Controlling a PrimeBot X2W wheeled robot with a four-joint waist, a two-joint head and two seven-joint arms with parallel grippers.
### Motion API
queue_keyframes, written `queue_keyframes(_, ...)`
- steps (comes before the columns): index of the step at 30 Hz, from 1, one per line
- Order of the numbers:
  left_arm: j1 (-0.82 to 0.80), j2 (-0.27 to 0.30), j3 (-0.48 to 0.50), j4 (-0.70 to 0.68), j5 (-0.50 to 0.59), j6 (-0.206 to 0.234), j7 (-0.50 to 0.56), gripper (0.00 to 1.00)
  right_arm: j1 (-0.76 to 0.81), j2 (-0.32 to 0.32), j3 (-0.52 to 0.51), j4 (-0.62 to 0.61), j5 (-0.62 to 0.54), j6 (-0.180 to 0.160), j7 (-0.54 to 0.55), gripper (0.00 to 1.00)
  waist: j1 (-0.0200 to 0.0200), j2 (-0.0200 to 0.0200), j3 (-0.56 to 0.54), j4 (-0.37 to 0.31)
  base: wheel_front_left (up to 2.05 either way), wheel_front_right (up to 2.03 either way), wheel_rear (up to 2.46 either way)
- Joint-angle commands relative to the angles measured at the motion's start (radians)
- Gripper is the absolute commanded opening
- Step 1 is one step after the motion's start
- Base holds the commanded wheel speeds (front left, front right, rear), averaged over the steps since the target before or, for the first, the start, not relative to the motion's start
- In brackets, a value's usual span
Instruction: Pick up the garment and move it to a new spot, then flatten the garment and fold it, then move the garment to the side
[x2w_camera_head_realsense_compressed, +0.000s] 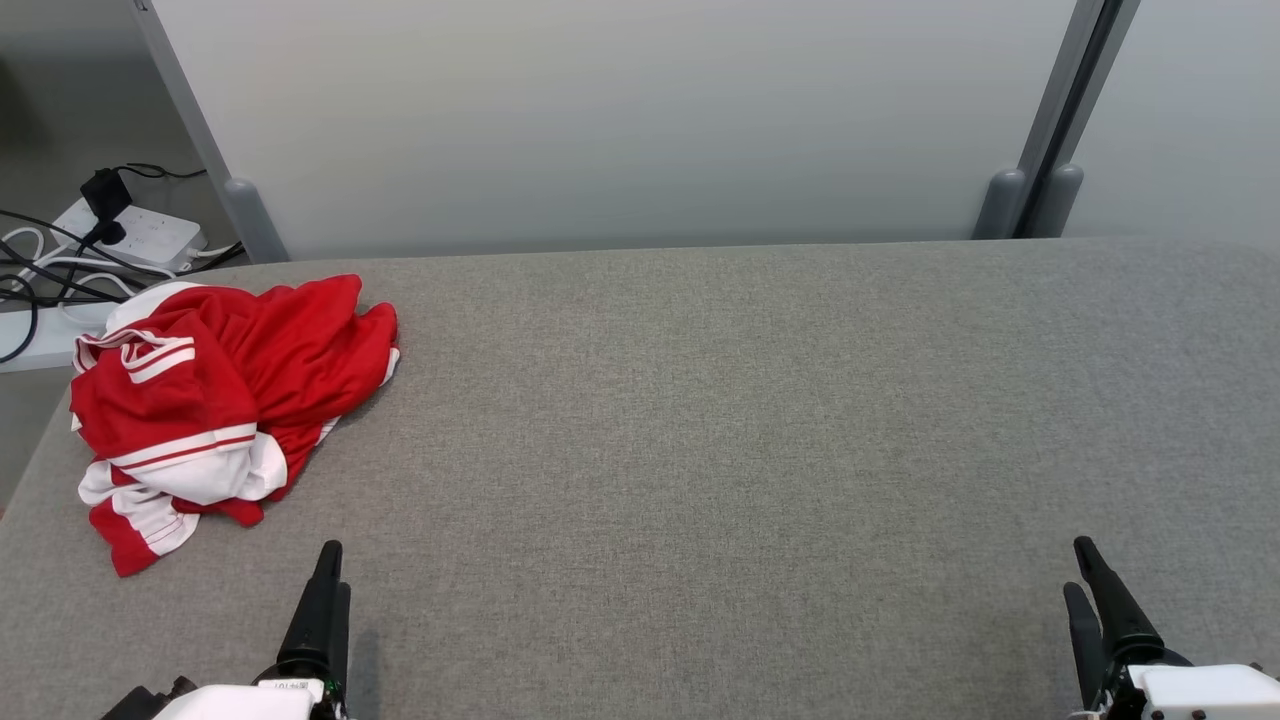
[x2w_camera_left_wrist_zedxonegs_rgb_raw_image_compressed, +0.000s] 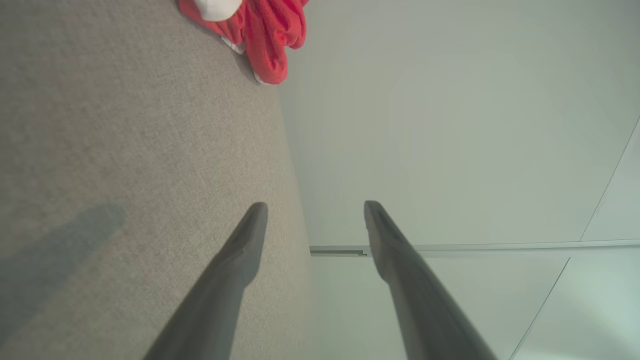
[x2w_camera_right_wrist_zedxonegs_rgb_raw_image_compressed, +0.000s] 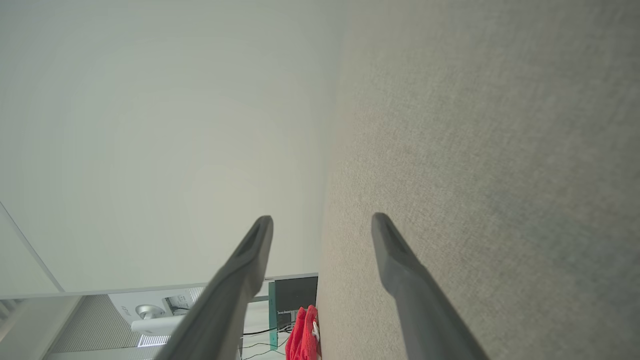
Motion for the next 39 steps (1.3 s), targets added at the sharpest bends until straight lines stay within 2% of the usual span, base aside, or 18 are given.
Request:
queue_keyframes(1,-0.059,0.020,-0.002,-0.033,0.015,-0.003,-0.009,1.00,-0.039,-0.018,0.009,-0.036,-0.021,0.003,-0.017,1.00,-0.0003,-0.0001,0.000,0.000,0.00,0.00,0.00)
queue_keyframes(20,-0.086,0.017,-0.019,-0.103,0.322,-0.004,-0.068,1.00,-0.060,-0.023,0.064,-0.096,-0.337,0.004,-0.076,1.00,-0.0003,-0.0001,0.014,0.003,0.00,0.00,0.00)
queue_keyframes(39,-0.113,0.018,-0.042,-0.115,0.556,-0.005,-0.121,1.00,-0.080,-0.028,0.118,-0.160,-0.571,0.005,-0.128,1.00,-0.0003,-0.0001,0.021,0.003,0.00,0.00,0.00)
